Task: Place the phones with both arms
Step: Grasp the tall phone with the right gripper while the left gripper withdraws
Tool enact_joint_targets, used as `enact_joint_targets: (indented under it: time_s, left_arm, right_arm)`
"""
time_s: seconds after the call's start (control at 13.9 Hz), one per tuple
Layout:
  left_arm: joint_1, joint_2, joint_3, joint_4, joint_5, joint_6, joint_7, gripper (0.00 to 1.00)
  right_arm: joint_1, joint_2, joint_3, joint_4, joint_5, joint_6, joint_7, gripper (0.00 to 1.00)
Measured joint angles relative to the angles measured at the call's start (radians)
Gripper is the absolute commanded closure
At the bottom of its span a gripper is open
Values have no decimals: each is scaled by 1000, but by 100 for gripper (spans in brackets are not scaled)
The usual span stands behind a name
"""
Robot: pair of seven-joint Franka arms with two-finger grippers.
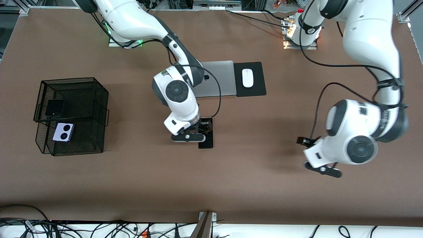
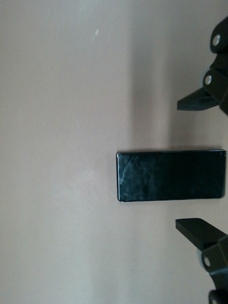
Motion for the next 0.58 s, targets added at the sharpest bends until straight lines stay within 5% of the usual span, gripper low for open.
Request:
enact_joint_targets:
  time_s: [0.58]
  left_arm:
    - [24, -276, 0, -95, 0, -44, -59, 0]
  right_arm:
    - [40, 150, 0, -3, -4, 213, -176, 0]
